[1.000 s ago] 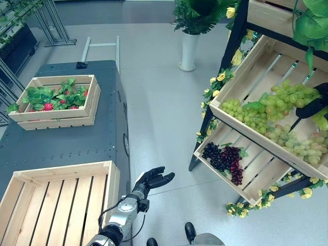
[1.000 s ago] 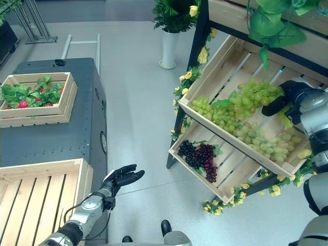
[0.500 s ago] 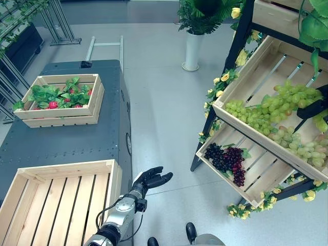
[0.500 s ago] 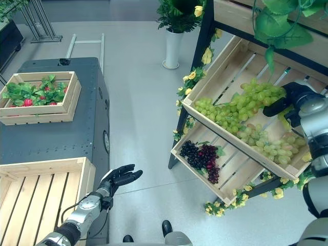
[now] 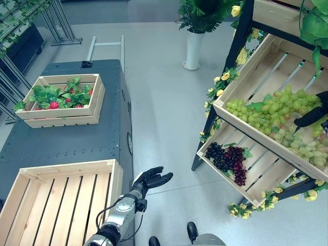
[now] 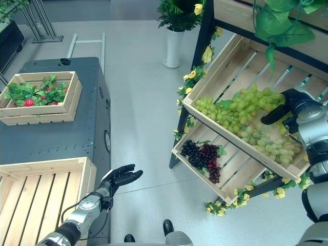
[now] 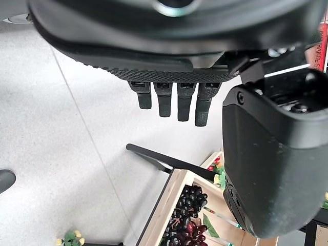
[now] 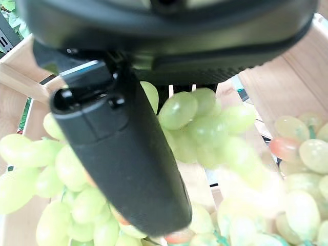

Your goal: Pick up the fruits from the basket on one side to the basket on the other side

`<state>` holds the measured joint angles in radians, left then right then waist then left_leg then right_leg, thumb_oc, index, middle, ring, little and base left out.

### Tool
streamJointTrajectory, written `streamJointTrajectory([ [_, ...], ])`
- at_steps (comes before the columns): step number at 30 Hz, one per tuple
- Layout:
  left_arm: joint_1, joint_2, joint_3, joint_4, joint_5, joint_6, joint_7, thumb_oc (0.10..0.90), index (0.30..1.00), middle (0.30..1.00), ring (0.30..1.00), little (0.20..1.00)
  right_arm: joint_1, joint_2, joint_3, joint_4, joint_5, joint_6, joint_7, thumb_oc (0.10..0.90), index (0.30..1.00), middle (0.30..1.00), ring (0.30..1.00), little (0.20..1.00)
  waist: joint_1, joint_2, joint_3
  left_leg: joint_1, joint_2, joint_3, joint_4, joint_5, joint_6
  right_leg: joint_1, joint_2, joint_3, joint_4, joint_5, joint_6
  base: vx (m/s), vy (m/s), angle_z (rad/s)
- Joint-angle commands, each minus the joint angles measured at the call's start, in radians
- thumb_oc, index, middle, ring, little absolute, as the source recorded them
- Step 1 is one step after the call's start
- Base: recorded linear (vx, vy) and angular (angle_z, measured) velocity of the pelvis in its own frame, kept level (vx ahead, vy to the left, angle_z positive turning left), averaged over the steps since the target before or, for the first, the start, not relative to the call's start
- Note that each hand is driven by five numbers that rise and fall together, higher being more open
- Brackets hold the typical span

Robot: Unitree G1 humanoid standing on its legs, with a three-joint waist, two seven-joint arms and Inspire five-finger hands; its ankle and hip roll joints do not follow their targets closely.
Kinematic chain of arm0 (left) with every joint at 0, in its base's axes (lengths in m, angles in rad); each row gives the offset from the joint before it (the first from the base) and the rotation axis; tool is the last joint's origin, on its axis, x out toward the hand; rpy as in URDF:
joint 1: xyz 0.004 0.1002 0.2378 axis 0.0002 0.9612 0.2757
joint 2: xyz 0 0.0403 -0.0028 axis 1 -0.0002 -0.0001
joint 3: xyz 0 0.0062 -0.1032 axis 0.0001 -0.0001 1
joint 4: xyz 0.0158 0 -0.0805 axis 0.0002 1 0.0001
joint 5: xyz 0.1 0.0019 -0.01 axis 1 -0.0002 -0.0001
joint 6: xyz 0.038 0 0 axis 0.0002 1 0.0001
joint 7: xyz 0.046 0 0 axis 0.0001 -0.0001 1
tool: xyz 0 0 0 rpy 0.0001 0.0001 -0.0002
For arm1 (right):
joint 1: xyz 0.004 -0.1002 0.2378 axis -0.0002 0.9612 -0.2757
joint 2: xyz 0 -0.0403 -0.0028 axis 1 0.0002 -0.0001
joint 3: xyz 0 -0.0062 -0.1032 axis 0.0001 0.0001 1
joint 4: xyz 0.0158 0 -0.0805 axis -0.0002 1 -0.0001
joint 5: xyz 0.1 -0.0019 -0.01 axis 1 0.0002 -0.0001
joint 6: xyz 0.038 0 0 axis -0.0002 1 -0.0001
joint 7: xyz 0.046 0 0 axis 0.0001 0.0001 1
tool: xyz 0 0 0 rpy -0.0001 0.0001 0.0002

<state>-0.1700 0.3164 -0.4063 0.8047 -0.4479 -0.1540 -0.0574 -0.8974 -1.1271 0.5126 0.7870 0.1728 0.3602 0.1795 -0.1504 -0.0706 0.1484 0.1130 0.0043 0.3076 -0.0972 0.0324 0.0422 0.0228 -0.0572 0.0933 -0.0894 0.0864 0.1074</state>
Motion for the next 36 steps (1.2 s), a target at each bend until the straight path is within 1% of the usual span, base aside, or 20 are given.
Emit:
streamJointTrajectory([
  [1,-0.130,0.004,-0.038,-0.015,-0.048,-0.095,-0.015,0.800,0.900,0.900,0.900,0.900,-0.139,-0.035,-0.043,0.023,-0.040,-0.066,-0.066,0.800,0.900,0.900,0.900,0.900,0.018,-0.025,-0.053,0.033,-0.005,-0.047,0.010,-0.087,-0.019,0.001,0.008,-0.027,0.006,0.030,-0.009,0.00,0.000,0.00],
  [3,-0.127,0.002,-0.032,-0.018,-0.054,-0.094,-0.021,0.800,0.900,0.900,0.900,0.900,-0.095,-0.029,-0.072,-0.031,-0.041,-0.072,-0.111,0.800,0.900,0.900,0.900,0.900,0.012,-0.023,-0.054,0.033,-0.005,-0.044,0.010,-0.087,-0.020,0.000,0.009,-0.024,0.006,0.030,-0.008,0.00,0.000,0.00],
  [5,-0.126,0.002,-0.031,-0.021,-0.056,-0.094,-0.023,0.800,0.900,0.900,0.900,0.900,-0.058,-0.021,-0.100,-0.066,-0.030,-0.079,-0.134,0.800,0.900,0.900,0.900,0.900,0.009,-0.021,-0.055,0.033,-0.005,-0.041,0.010,-0.088,-0.019,-0.001,0.009,-0.021,0.008,0.029,-0.008,0.00,0.000,0.00],
  [6,-0.128,0.000,-0.029,-0.021,-0.057,-0.094,-0.024,0.800,0.900,0.900,0.900,0.900,-0.033,-0.016,-0.121,-0.093,-0.053,-0.079,-0.143,0.800,0.900,0.900,0.900,0.900,0.005,-0.020,-0.054,0.033,-0.004,-0.039,0.010,-0.088,-0.019,-0.002,0.010,-0.020,0.009,0.029,-0.007,0.00,0.000,0.00],
  [7,-0.128,-0.007,-0.027,-0.019,-0.057,-0.099,-0.021,0.800,0.900,0.900,0.900,0.900,0.014,-0.009,-0.151,-0.128,-0.091,-0.097,-0.158,0.800,0.900,0.900,0.900,0.900,-0.002,-0.018,-0.052,0.035,-0.004,-0.034,0.010,-0.089,-0.017,-0.005,0.011,-0.016,0.012,0.028,-0.007,0.00,0.000,0.00],
  [9,-0.127,-0.009,-0.023,-0.019,-0.057,-0.100,-0.020,0.800,0.900,0.900,0.900,0.900,0.044,-0.008,-0.170,-0.157,-0.106,-0.106,-0.165,0.800,0.900,0.900,0.900,0.900,-0.007,-0.016,-0.050,0.036,-0.004,-0.030,0.010,-0.090,-0.016,-0.007,0.011,-0.013,0.014,0.027,-0.007,0.00,0.000,0.00],
  [10,-0.122,-0.012,-0.019,-0.026,-0.051,-0.097,-0.016,0.800,0.900,0.900,0.900,0.900,0.092,-0.005,-0.204,-0.206,-0.153,-0.115,-0.184,0.800,0.900,0.900,0.900,0.900,-0.014,-0.013,-0.049,0.037,-0.004,-0.026,0.010,-0.091,-0.015,-0.006,0.012,-0.008,0.015,0.025,-0.007,0.00,0.000,0.00],
  [11,-0.121,-0.012,-0.019,-0.028,-0.051,-0.096,-0.015,0.800,0.900,0.900,0.900,0.900,0.105,-0.004,-0.213,-0.217,-0.160,-0.120,-0.188,0.800,0.900,0.900,0.900,0.900,-0.015,-0.012,-0.049,0.037,-0.004,-0.025,0.010,-0.091,-0.014,-0.007,0.013,-0.007,0.015,0.025,-0.007,0.00,0.000,0.00],
  [14,-0.114,-0.009,-0.013,-0.031,-0.049,-0.093,-0.012,0.800,0.900,0.900,0.900,0.900,0.183,-0.007,-0.271,-0.317,-0.213,-0.158,-0.233,0.800,0.900,0.900,0.900,0.900,-0.031,-0.007,-0.047,0.043,-0.004,-0.020,0.010,-0.095,-0.012,-0.003,0.013,-0.005,0.016,0.022,-0.003,0.00,0.001,-0.01],
  [15,-0.112,-0.008,-0.011,-0.031,-0.050,-0.093,-0.010,0.800,0.900,0.900,0.900,0.900,0.207,-0.008,-0.292,-0.348,-0.254,-0.182,-0.258,0.800,0.900,0.900,0.900,0.900,-0.035,-0.005,-0.048,0.044,-0.004,-0.017,0.010,-0.095,-0.011,-0.003,0.013,-0.003,0.016,0.022,-0.002,0.01,0.006,-0.04],
  [16,-0.109,-0.008,-0.010,-0.032,-0.050,-0.094,-0.008,0.800,0.900,0.900,0.900,0.900,0.224,-0.008,-0.307,-0.376,-0.277,-0.193,-0.281,0.800,0.900,0.900,0.900,0.900,-0.039,-0.003,-0.048,0.045,-0.004,-0.015,0.010,-0.096,-0.011,-0.002,0.013,-0.002,0.016,0.021,-0.001,0.00,0.005,-0.04],
  [18,-0.100,-0.013,0.002,-0.032,-0.044,-0.100,-0.006,0.800,0.900,0.900,0.900,0.900,0.286,-0.002,-0.362,-0.486,-0.342,-0.209,-0.327,0.800,0.900,0.900,0.900,0.900,-0.051,0.003,-0.049,0.044,-0.005,-0.012,0.010,-0.097,-0.009,-0.005,0.016,0.004,0.020,0.018,0.000,0.00,0.000,0.00],
  [21,-0.092,-0.019,0.016,-0.031,-0.036,-0.104,-0.006,0.800,0.900,0.900,0.900,0.900,0.370,0.015,-0.430,-0.598,-0.373,-0.222,-0.347,0.800,0.900,0.900,0.900,0.900,-0.063,0.010,-0.050,0.044,-0.006,-0.007,0.010,-0.098,-0.008,-0.006,0.018,0.012,0.021,0.016,0.000,0.00,0.015,-0.08],
  [22,-0.087,-0.021,0.025,-0.032,-0.033,-0.104,-0.008,0.800,0.900,0.900,0.900,0.900,0.421,0.021,-0.468,-0.644,-0.398,-0.234,-0.351,0.800,0.900,0.900,0.900,0.900,-0.068,0.013,-0.051,0.045,-0.006,-0.006,0.010,-0.100,-0.008,-0.006,0.020,0.014,0.021,0.014,0.001,0.01,0.015,-0.08],
  [24,-0.081,-0.020,0.033,-0.036,-0.034,-0.102,-0.009,0.800,0.900,0.900,0.900,0.900,0.479,0.025,-0.510,-0.702,-0.437,-0.245,-0.359,0.800,0.900,0.900,0.900,0.900,-0.077,0.019,-0.054,0.047,-0.006,-0.002,0.010,-0.103,-0.007,-0.005,0.021,0.017,0.022,0.013,0.002,0.01,0.009,-0.03],
  [27,-0.079,-0.024,0.038,-0.029,-0.030,-0.104,-0.010,0.800,0.900,0.900,0.900,0.900,0.518,0.027,-0.537,-0.735,-0.485,-0.260,-0.377,0.800,0.900,0.900,0.900,0.900,-0.082,0.020,-0.056,0.048,-0.006,0.003,0.010,-0.104,-0.007,-0.006,0.023,0.020,0.023,0.013,0.003,0.01,-0.003,-0.03],
  [28,-0.075,-0.027,0.035,-0.032,-0.028,-0.101,-0.003,0.800,0.900,0.900,0.900,0.900,0.535,0.025,-0.545,-0.746,-0.526,-0.267,-0.398,0.800,0.900,0.900,0.900,0.900,-0.085,0.021,-0.059,0.047,-0.006,0.005,0.010,-0.105,-0.005,-0.008,0.026,0.023,0.023,0.012,0.004,0.01,-0.005,-0.05],
  [32,-0.067,-0.030,0.033,-0.034,-0.023,-0.101,-0.002,0.800,0.900,0.900,0.900,0.900,0.564,0.006,-0.565,-0.763,-0.594,-0.294,-0.447,0.800,0.900,0.900,0.900,0.900,-0.088,0.023,-0.063,0.045,-0.007,0.009,0.010,-0.107,-0.003,-0.011,0.028,0.026,0.025,0.011,0.006,0.00,-0.003,-0.01],
  [35,-0.067,-0.032,0.032,-0.032,-0.022,-0.102,-0.001,0.800,0.900,0.900,0.900,0.900,0.579,0.003,-0.577,-0.783,-0.585,-0.307,-0.458,0.800,0.900,0.900,0.900,0.900,-0.089,0.024,-0.064,0.046,-0.007,0.010,0.010,-0.107,-0.002,-0.012,0.028,0.026,0.025,0.011,0.007,0.00,0.000,0.00],
  [36,-0.064,-0.032,0.038,-0.032,-0.019,-0.101,-0.001,0.800,0.900,0.900,0.900,0.900,0.600,0.014,-0.593,-0.813,-0.537,-0.320,-0.449,0.800,0.900,0.900,0.900,0.900,-0.093,0.025,-0.064,0.046,-0.007,0.012,0.010,-0.109,-0.001,-0.012,0.029,0.027,0.026,0.010,0.007,0.00,0.000,0.00],
])
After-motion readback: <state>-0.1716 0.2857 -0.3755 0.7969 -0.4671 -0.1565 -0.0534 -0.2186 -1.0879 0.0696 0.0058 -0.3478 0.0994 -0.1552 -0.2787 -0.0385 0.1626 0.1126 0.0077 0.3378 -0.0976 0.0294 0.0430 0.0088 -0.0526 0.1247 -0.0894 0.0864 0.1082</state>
